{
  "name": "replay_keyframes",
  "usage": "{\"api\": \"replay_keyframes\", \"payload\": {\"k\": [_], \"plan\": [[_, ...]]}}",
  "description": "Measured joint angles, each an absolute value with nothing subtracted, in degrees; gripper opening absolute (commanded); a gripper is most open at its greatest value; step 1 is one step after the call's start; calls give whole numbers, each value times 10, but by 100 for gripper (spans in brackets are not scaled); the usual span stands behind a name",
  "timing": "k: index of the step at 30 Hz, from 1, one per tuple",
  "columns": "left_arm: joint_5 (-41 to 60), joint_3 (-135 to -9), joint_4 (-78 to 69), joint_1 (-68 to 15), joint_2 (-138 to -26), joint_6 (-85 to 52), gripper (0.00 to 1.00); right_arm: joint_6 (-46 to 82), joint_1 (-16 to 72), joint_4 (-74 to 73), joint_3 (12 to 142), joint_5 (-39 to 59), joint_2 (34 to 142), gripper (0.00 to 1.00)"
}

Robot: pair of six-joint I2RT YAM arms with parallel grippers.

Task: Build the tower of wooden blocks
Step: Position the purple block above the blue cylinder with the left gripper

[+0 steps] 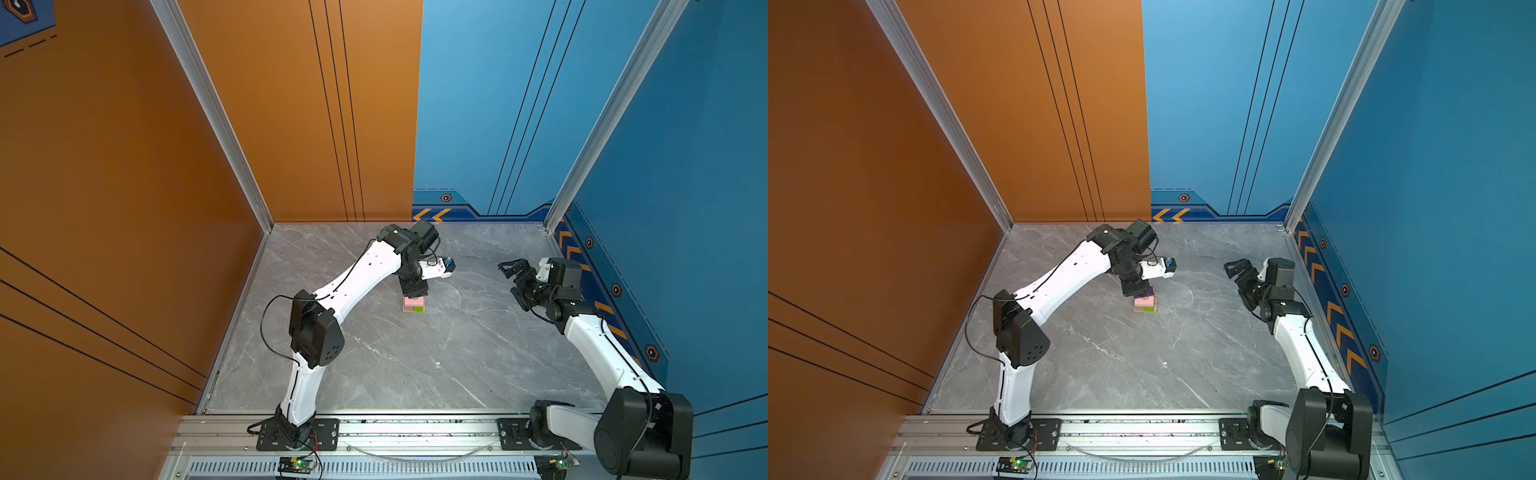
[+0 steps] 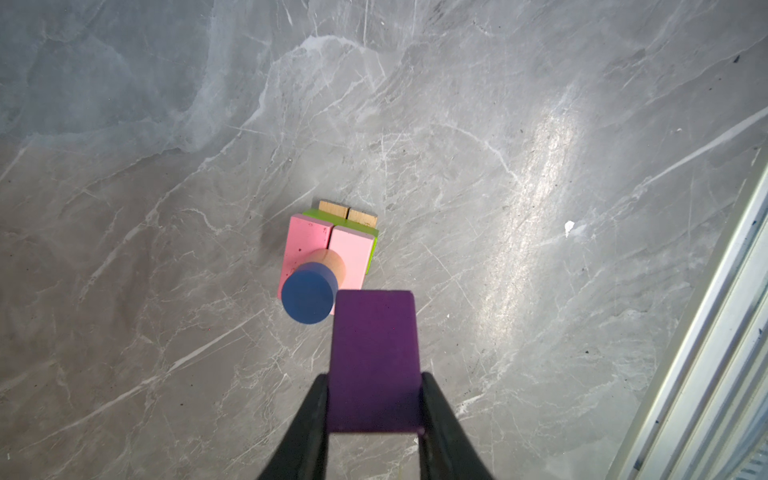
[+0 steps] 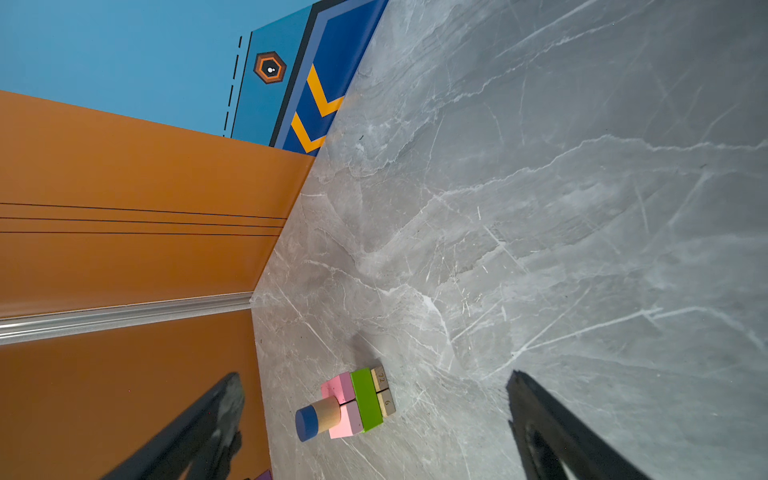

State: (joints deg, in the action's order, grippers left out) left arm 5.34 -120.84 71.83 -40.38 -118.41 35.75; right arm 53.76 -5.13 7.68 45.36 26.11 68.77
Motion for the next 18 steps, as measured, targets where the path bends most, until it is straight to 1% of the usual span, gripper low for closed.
{"api": "replay_keyframes", "payload": {"k": [6, 9, 18], "plan": [[65, -1228, 731, -391, -1202, 376, 8, 535, -45, 85, 459, 251, 691, 100], [68, -1243, 738, -386, -1213, 385, 11, 533, -43, 86, 460, 248, 695, 100], [72, -1262, 748, -383, -1237, 418, 14, 528, -37, 91, 468, 237, 709, 100]]}}
